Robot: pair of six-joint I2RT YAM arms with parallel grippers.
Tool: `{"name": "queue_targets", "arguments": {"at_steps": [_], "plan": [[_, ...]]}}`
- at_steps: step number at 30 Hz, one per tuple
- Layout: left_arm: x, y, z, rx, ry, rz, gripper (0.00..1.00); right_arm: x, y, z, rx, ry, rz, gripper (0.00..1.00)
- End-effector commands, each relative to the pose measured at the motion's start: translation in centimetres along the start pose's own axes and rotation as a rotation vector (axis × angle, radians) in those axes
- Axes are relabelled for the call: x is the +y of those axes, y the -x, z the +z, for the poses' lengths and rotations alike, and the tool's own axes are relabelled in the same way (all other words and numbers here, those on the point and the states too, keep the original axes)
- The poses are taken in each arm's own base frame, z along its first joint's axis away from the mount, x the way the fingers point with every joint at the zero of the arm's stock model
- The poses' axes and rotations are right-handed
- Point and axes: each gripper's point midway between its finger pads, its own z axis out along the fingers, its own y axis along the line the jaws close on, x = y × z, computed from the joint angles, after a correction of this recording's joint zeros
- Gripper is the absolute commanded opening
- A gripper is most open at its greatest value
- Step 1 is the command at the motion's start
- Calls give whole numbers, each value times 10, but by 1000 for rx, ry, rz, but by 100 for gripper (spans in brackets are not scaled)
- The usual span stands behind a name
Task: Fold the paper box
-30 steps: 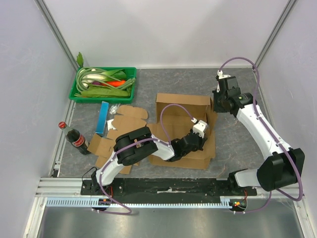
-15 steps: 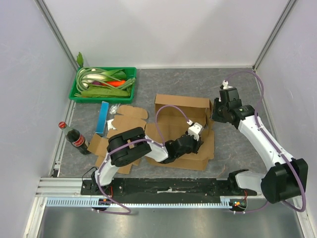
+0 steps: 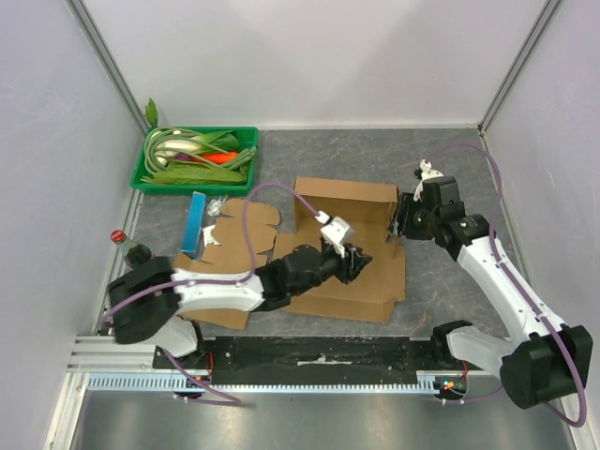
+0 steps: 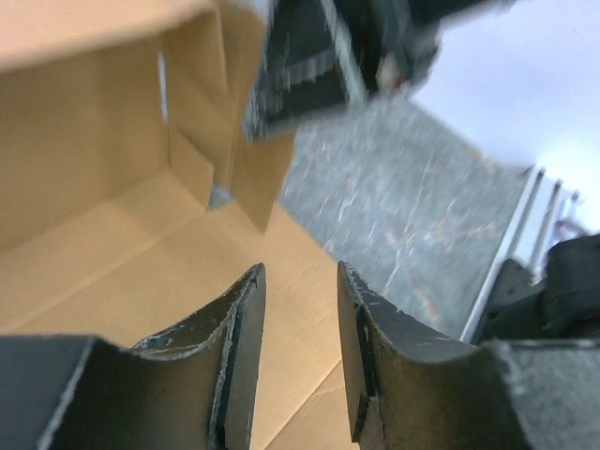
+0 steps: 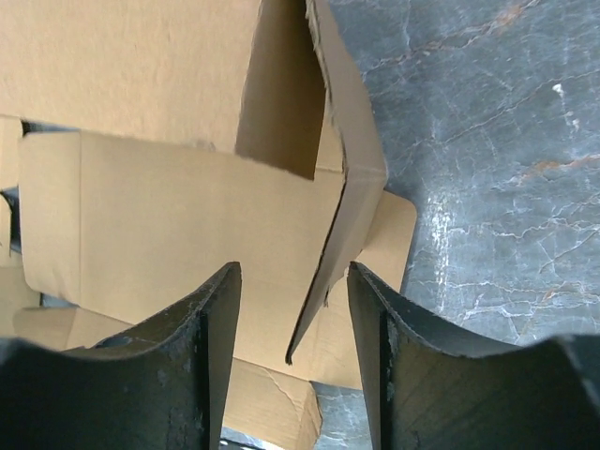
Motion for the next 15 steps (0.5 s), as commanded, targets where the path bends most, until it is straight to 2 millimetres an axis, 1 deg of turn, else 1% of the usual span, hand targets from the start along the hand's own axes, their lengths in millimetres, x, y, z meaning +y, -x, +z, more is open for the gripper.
{"name": "queue_targets", "arguments": {"at_steps": [1,2,3,4,5,6,7,8,9,10,11,12,13,15], "plan": [[10,94,-25,-138,52,22,44,14,-2,-4,-32,101,-66,59],[27,108,-25,-145,85,23,48,17,-5,-3,-30,127,-79,59],[31,116,-22,-137,73,23,50,18,-6,-2,-33,138,-83,59],[31,147,-15,-171,62,19,51,18,-5,-1,-40,142,-91,59],[58,146,-1,-133,110,21,50,17,-6,3,-45,143,-100,59],[68,144,5,-94,131,37,50,14,-6,5,-51,134,-118,59],[71,169,15,-124,132,45,51,14,-7,7,-50,134,-125,59],[89,178,22,-121,151,50,51,14,-7,10,-55,137,-131,59],[105,154,39,-25,165,58,51,15,-7,11,-56,144,-131,59],[108,182,47,-67,170,64,50,16,-8,13,-54,154,-130,59],[122,188,53,-68,193,70,51,19,-6,15,-66,169,-128,59],[136,167,72,-12,202,85,51,20,-6,16,-70,176,-123,59],[140,185,80,-17,209,97,51,23,-6,17,-70,182,-109,59],[155,173,99,56,208,106,49,26,-2,18,-82,193,-96,58]]}}
